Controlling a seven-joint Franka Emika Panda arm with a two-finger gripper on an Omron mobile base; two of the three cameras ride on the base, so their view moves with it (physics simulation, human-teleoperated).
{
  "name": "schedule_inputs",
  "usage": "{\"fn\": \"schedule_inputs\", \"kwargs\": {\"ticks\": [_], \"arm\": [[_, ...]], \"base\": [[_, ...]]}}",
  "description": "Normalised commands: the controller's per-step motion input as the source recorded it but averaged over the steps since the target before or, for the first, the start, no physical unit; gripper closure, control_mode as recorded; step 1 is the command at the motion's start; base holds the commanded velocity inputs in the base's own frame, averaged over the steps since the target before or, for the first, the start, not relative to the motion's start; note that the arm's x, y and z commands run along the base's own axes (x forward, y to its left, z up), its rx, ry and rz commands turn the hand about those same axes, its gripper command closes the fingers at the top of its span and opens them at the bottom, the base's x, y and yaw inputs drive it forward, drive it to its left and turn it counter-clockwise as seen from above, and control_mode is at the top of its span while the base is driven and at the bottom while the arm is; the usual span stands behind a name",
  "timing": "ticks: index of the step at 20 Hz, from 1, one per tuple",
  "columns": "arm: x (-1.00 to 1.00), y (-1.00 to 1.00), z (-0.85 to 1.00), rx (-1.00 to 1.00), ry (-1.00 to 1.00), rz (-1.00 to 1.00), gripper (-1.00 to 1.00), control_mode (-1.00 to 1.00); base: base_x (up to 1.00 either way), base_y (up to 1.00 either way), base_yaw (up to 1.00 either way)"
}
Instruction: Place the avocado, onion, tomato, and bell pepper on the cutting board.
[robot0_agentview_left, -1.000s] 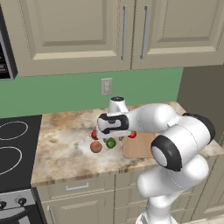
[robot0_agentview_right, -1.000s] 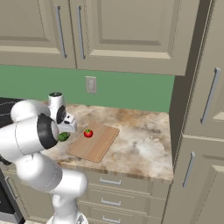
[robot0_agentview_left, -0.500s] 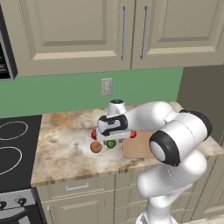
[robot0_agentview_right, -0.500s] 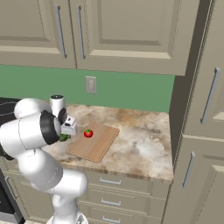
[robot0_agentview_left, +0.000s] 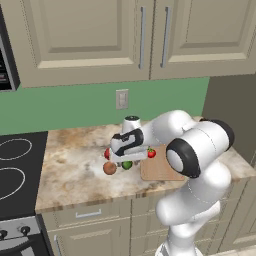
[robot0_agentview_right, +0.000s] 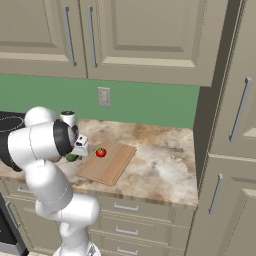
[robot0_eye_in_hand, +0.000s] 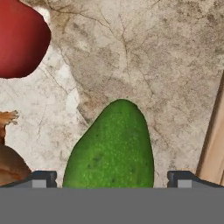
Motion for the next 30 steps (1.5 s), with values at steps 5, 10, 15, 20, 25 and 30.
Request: {"fn": "schedule_inputs", "kwargs": {"ticks": [5,10,15,20,25,30], "arm": [[0.18,0.09,-0.14,0.00,0.04,0.00,1.00,-1.00],[-0.16,0.00,0.04,0.00,0.00,0.00,1.00,-1.00],[-0.56,-0.07,0.38,0.00,-0.06,0.00,1.00,-1.00],[-0.64,-0.35,0.69,-0.02,-0.13,0.00,1.00,-1.00],[-0.65,-0.55,0.80,-0.01,-0.14,0.00,1.00,-1.00],[-0.64,-0.66,0.68,-0.02,-0.17,0.00,1.00,-1.00]], "base": [[0.00,0.00,0.00],[0.00,0.00,0.00],[0.00,0.00,0.00],[0.00,0.00,0.00],[0.00,0.00,0.00],[0.00,0.00,0.00]]}}
